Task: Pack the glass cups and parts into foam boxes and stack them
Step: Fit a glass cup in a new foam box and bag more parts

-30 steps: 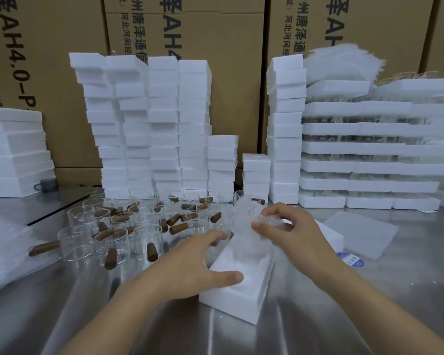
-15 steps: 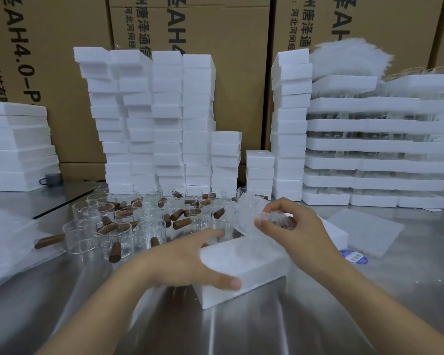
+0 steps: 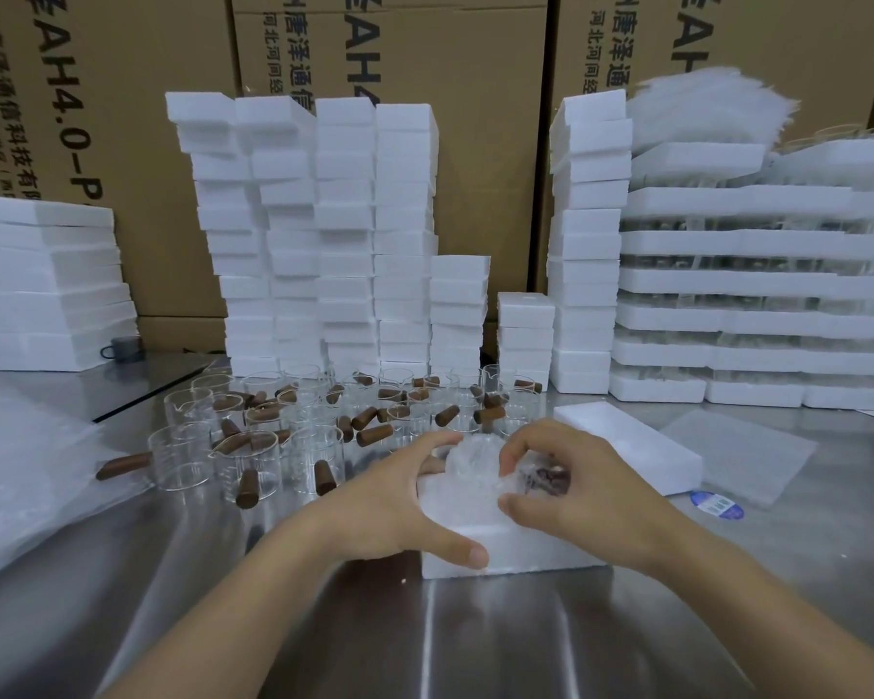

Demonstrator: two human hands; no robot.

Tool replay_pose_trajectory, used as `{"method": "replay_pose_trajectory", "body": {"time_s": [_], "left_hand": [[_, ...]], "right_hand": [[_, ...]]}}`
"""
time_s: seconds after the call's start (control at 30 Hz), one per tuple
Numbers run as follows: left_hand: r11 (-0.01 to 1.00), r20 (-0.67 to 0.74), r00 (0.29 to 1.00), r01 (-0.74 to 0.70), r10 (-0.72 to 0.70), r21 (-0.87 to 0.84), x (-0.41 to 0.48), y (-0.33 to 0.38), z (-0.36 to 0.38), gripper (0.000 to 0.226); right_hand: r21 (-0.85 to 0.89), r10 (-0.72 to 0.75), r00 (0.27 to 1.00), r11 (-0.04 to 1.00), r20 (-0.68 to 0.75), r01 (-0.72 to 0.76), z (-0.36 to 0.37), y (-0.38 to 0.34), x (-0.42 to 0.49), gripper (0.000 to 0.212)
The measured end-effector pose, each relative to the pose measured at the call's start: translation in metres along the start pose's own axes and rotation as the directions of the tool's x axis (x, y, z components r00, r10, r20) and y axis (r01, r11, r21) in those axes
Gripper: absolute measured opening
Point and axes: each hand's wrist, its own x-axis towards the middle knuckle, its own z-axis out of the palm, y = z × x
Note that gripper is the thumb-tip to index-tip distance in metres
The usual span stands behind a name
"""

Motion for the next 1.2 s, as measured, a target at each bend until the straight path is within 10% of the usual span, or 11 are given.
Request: {"method": "replay_pose_trajectory", "body": {"time_s": [0.4, 0.6, 0.73, 0.87, 0.97, 1.03, 1.1, 1.2], "left_hand": [[0.98, 0.04, 0.998, -0.03, 0.039, -0.199, 0.0, 0.015, 0.006, 0.099], [0.997, 0.069, 0.996, -0.06, 0.063, -0.044, -0.001, 0.011, 0.011, 0.081], [0.998, -0.016, 0.998, -0.056, 0.056, 0.029, 0.001, 0.006, 0.013, 0.09], [0.998, -0.047, 0.997, -0.057, 0.057, 0.005, 0.001, 0.004, 0.01, 0.099], [0.994, -0.145, 0.988, -0.073, 0.061, -0.084, 0.002, 0.008, 0.01, 0.088], [0.976, -0.283, 0.955, -0.135, 0.083, -0.168, 0.004, 0.012, 0.008, 0.083], [0.943, -0.393, 0.914, -0.212, 0.098, -0.258, 0.004, 0.018, 0.004, 0.082], [0.83, -0.479, 0.877, -0.294, 0.038, -0.474, 0.003, 0.023, -0.003, 0.067]], "right_hand": [[-0.028, 0.014, 0.967, 1.0, 0.256, -0.007, -0.01, -0.003, 0.003, 0.039], [-0.133, 0.177, 0.934, 0.965, -0.312, -0.227, -0.032, 0.049, 0.014, 0.023], [-0.565, 0.507, 0.822, 0.611, -0.26, -0.555, -0.043, 0.092, 0.007, 0.053], [-0.643, 0.423, 0.837, 0.542, -0.347, -0.541, -0.047, 0.098, 0.004, 0.036], [-0.366, 0.235, 0.862, 0.832, -0.449, -0.417, -0.05, 0.073, 0.008, 0.019], [0.17, 0.274, 0.87, 0.96, -0.41, -0.222, -0.051, 0.045, 0.011, 0.012], [0.62, 0.317, 0.919, 0.777, -0.233, -0.111, -0.051, 0.018, 0.015, 0.025], [0.796, 0.317, 0.948, 0.576, -0.007, -0.186, -0.05, -0.009, 0.012, 0.025]]}}
